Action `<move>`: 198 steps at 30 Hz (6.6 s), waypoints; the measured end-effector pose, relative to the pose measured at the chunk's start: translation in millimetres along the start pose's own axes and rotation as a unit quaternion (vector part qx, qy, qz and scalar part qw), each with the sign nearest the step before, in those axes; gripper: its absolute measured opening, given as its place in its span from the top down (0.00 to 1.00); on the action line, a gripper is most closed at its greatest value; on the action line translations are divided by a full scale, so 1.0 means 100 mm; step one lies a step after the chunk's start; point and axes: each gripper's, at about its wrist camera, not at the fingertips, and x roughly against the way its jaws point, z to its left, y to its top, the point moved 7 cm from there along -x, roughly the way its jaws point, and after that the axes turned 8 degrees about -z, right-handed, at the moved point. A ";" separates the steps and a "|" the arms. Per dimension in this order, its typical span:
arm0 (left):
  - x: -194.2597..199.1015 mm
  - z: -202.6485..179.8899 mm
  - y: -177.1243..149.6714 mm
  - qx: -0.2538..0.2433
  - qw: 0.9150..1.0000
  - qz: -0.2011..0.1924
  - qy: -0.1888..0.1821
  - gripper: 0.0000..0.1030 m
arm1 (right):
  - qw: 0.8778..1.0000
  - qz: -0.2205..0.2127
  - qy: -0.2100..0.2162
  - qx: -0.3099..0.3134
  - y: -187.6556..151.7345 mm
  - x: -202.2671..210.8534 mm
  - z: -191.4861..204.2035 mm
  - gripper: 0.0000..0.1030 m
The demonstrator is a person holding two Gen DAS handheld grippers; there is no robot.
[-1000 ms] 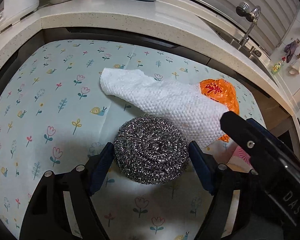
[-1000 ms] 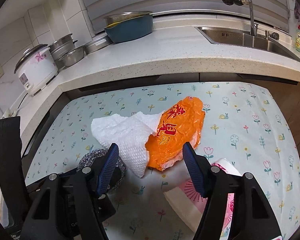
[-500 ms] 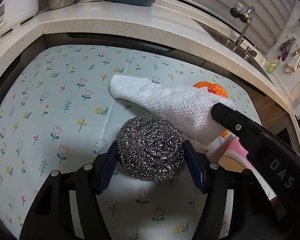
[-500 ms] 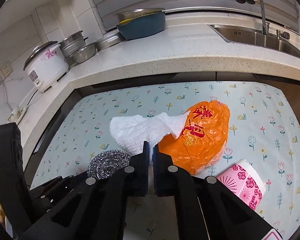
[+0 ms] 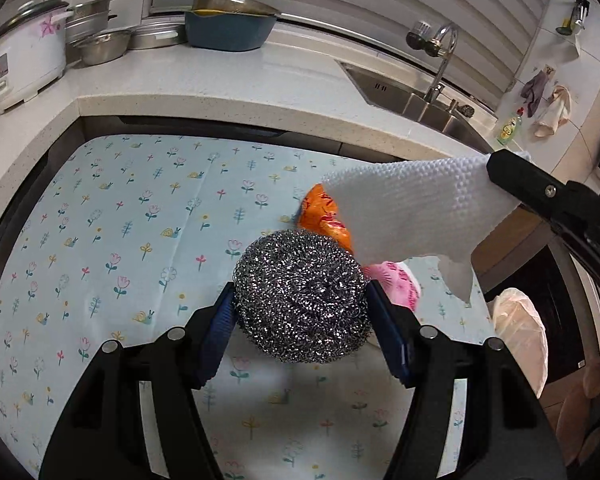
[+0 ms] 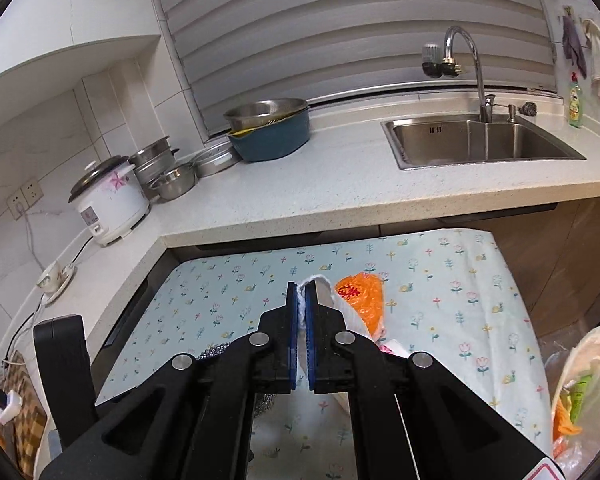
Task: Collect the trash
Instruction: 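Carry the steel wool and paper towel over the bin and open the left tool, then open the right tool to drop the paper towel into the bin, then move both tools back over the orange plastic bag and pink paper cup, then grasp the pink paper cup rim with the right tool while the left grasps the orange bag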
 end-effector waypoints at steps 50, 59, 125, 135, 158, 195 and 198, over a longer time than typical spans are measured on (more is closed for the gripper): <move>-0.08 -3.69 -1.35 -0.220 0.962 0.080 -0.143 0.39 | 0.966 -0.067 -0.198 -0.151 -0.49 2.45 -3.27 0.96; -0.23 -3.77 -1.37 -0.226 0.961 0.076 -0.141 0.31 | 0.964 -0.059 -0.204 -0.157 -0.53 2.34 -3.41 0.96; 0.09 -1.41 -0.52 -0.080 0.996 0.019 -0.021 0.26 | 0.993 0.003 -0.101 -0.055 -0.56 1.27 -1.46 0.57; 0.09 -0.86 -0.43 -0.061 0.998 0.016 0.011 0.26 | 0.996 0.024 -0.079 -0.038 -0.69 0.99 -1.04 0.57; -0.33 0.26 -0.21 -0.007 0.998 0.033 0.054 0.26 | 0.992 0.103 -0.068 0.003 -1.26 -0.10 -0.51 0.49; -1.58 -0.27 -0.05 -0.042 0.995 0.085 0.011 0.57 | 0.987 0.063 -0.137 -0.050 -0.92 -0.54 -1.38 0.97; -1.51 -0.34 -0.07 -0.048 0.995 0.083 0.001 0.74 | 0.988 0.061 -0.134 -0.050 -0.91 -0.51 -1.35 0.97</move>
